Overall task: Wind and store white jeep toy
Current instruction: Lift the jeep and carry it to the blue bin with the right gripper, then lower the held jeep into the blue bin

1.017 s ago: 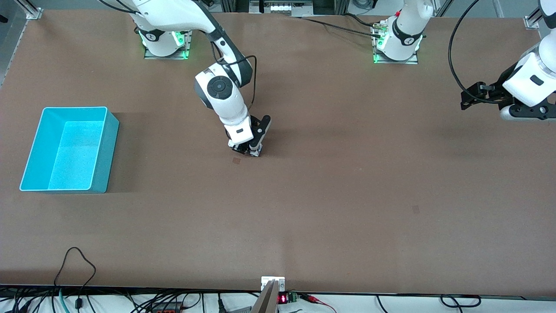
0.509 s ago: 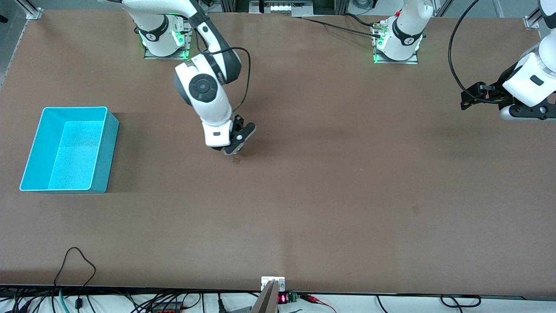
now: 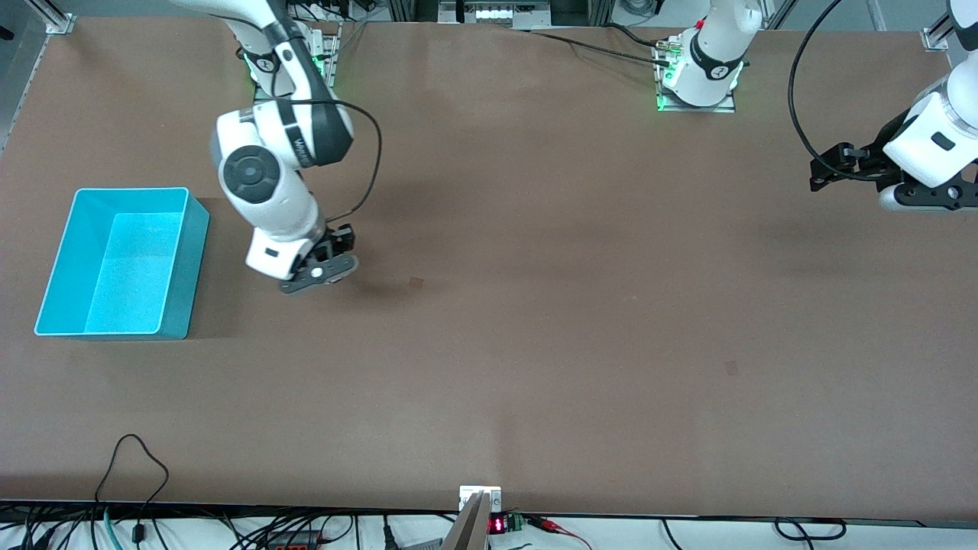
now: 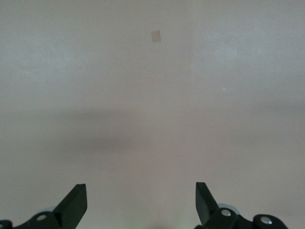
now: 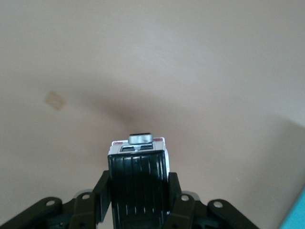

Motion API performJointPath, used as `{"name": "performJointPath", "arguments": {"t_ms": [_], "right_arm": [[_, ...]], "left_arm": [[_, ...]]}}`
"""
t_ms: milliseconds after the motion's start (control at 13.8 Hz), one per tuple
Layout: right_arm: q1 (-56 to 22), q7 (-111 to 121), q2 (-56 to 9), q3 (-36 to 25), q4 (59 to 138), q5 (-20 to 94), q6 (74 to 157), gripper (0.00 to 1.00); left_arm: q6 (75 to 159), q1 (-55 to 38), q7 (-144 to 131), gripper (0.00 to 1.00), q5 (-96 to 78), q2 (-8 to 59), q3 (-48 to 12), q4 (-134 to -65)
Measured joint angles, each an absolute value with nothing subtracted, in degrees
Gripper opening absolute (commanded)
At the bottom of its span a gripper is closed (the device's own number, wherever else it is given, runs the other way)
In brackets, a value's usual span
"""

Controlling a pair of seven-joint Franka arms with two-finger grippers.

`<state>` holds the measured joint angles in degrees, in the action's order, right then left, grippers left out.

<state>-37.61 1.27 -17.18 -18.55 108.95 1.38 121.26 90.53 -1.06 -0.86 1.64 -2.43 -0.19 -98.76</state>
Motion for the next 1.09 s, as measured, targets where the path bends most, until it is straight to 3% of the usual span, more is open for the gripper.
{"name": "performJointPath", "arguments": {"t_ms": [654, 1090], "right_arm": [[-36.6, 3.2, -13.5, -37.1, 114.2, 0.8, 119.9, 0.00], [-25.6, 18.9, -13.6, -39.2, 120.9, 0.6, 131.2, 0.00]], "left_arm": [[90.3, -1.1, -2.4, 1.00, 1.6, -2.4, -0.2, -98.7], [90.2, -1.1, -3.0, 1.00, 1.6, -2.4, -0.3, -98.7]]}}
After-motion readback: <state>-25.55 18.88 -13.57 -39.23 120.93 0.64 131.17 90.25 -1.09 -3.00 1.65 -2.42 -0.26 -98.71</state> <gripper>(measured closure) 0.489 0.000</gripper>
